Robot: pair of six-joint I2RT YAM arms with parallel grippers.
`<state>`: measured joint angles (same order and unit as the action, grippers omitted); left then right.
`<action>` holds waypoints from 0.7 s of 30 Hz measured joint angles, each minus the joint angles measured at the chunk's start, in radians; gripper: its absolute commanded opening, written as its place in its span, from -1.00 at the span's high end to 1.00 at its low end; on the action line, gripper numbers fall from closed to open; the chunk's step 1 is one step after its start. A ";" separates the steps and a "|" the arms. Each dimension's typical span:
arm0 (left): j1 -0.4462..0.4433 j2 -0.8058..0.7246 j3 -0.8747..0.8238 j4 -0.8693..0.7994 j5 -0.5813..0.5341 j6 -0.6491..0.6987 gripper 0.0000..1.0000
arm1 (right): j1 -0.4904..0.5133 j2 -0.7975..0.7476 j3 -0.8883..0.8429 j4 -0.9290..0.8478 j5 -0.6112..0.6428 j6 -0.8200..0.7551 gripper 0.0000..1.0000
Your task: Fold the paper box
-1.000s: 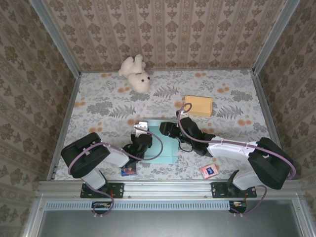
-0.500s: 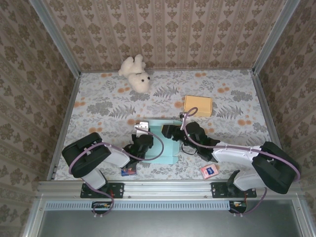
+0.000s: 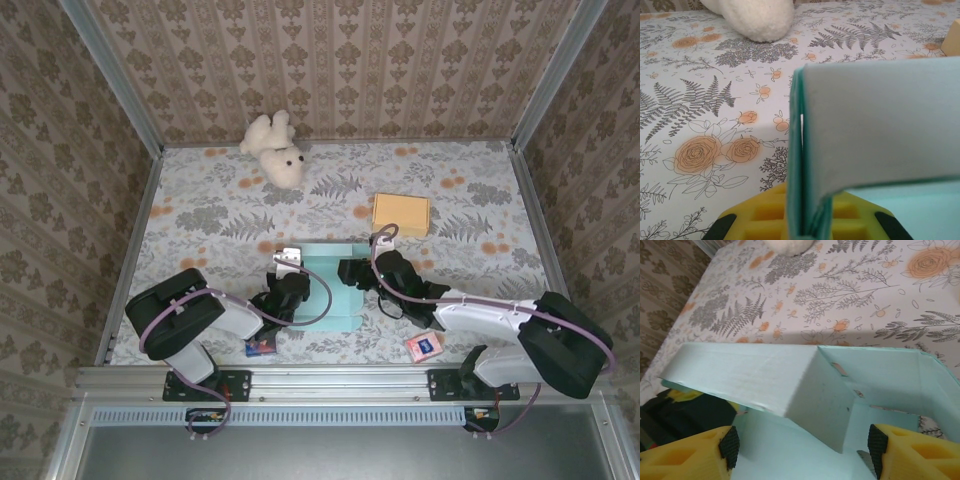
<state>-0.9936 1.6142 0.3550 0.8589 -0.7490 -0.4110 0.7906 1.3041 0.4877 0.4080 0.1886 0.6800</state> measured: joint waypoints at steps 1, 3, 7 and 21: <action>0.000 0.000 0.000 -0.002 0.000 0.000 1.00 | -0.004 0.005 -0.005 0.002 0.001 -0.005 -0.45; 0.000 -0.002 0.000 -0.009 0.000 0.000 1.00 | -0.013 0.016 -0.024 0.014 -0.001 -0.019 -0.46; 0.000 -0.006 0.000 -0.011 0.000 0.000 1.00 | -0.045 0.050 -0.053 0.048 -0.034 -0.043 -0.49; -0.001 -0.013 0.000 -0.014 0.000 -0.001 1.00 | -0.088 0.198 -0.057 0.164 -0.118 -0.126 -0.49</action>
<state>-0.9943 1.6012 0.3550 0.8448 -0.7486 -0.4118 0.7029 1.5024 0.4305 0.5720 0.0704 0.5545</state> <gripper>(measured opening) 0.098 0.751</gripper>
